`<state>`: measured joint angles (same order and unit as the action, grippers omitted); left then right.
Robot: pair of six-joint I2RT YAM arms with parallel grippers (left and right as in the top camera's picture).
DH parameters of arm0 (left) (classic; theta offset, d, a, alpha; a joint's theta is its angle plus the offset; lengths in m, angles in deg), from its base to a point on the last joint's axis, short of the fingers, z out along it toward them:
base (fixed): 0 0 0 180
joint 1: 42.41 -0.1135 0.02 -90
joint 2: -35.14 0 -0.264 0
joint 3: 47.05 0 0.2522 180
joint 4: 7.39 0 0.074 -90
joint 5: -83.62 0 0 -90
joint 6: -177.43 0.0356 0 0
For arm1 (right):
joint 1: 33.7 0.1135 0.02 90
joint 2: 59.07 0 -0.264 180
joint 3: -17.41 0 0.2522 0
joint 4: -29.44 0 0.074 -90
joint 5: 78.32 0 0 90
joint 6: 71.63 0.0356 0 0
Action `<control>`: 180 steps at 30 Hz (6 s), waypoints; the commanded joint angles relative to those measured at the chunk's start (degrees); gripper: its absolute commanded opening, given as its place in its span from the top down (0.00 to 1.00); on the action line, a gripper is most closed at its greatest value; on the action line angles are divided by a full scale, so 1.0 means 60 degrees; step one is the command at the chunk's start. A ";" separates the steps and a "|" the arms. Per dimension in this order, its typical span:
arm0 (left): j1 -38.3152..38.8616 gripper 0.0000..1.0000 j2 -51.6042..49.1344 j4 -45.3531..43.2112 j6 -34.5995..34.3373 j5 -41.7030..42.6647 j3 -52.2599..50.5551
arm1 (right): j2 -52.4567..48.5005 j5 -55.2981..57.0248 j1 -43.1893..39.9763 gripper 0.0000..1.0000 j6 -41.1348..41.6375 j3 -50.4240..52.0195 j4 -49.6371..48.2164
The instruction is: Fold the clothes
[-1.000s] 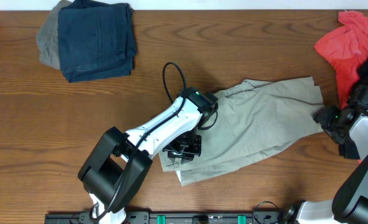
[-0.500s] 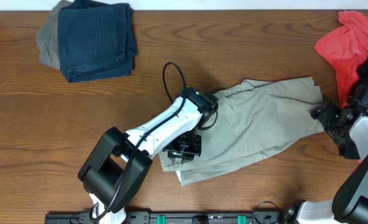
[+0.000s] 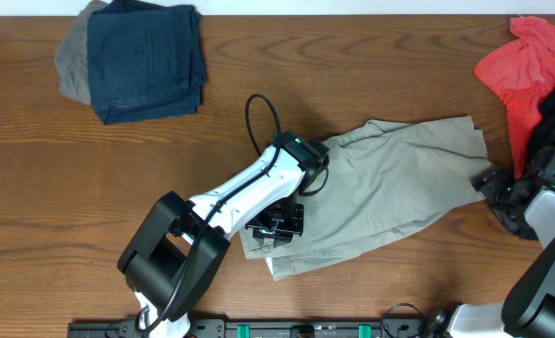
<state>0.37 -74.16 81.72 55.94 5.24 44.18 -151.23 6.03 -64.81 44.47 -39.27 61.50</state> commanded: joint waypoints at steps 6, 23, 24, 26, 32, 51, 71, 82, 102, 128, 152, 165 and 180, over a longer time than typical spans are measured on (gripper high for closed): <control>-0.0022 0.75 0.0069 0.0029 0.0131 -0.0127 -0.0073 | -0.0135 -0.1013 -0.0124 0.27 -0.0106 0.0390 -0.0579; -0.0018 0.75 0.0069 -0.0084 0.0124 -0.0120 -0.0073 | -0.0066 -0.1574 -0.0222 0.84 0.0007 0.0273 -0.0729; -0.0011 0.75 0.0069 -0.0117 0.0124 -0.0120 -0.0073 | -0.0022 -0.1679 -0.0270 0.87 0.0007 0.0197 -0.0699; -0.0015 0.75 0.0069 -0.0168 0.0124 -0.0120 -0.0073 | 0.0138 -0.1945 -0.0419 0.98 0.0011 -0.0036 -0.0535; -0.0015 0.75 0.0069 -0.0313 0.0127 -0.0120 -0.0073 | 0.0780 -0.2317 -0.0809 0.99 0.0036 -0.1169 0.0714; 0.0004 0.46 0.0069 -0.0393 0.0124 -0.0036 -0.0073 | 0.1501 -0.2441 -0.0656 0.99 -0.0251 -0.3657 0.3231; -0.0011 0.16 0.0423 -0.0973 0.0127 0.0739 -0.0069 | 0.1504 -0.3264 0.0200 0.98 -0.0368 -0.6604 0.3439; 0.0025 0.07 0.2721 -0.1005 0.0521 0.1628 -0.0102 | 0.1351 -0.2583 0.0200 0.99 -0.0441 -0.7348 0.4047; 0.1483 0.07 0.2178 -0.5278 -0.0699 0.2459 -0.2324 | 0.1013 -0.1300 0.0324 0.98 -0.1005 -0.7318 0.5074; 0.1614 0.11 0.1668 -0.6535 -0.1475 0.2382 -0.3005 | -0.0393 -0.1887 0.0324 0.21 -0.1013 -0.7318 0.5890; 0.1020 0.04 0.0736 -0.7249 -0.3027 0.1479 -0.3005 | -0.0393 -0.1887 0.0324 0.23 -0.1330 -0.7318 0.6182; 0.1013 0.86 -0.0350 -0.7559 -0.3085 0.1625 -0.3005 | -0.0393 -0.1887 0.0324 0.24 -0.1330 -0.7318 0.6211; -0.2863 0.94 0.0022 -0.1723 -0.0754 -0.0390 -0.2025 | -0.0393 -0.1774 0.1086 0.22 -0.1435 -0.7318 0.6386</control>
<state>-11.95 -73.20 67.76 46.02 9.72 30.04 -153.81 -4.94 -60.00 37.13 -82.19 99.47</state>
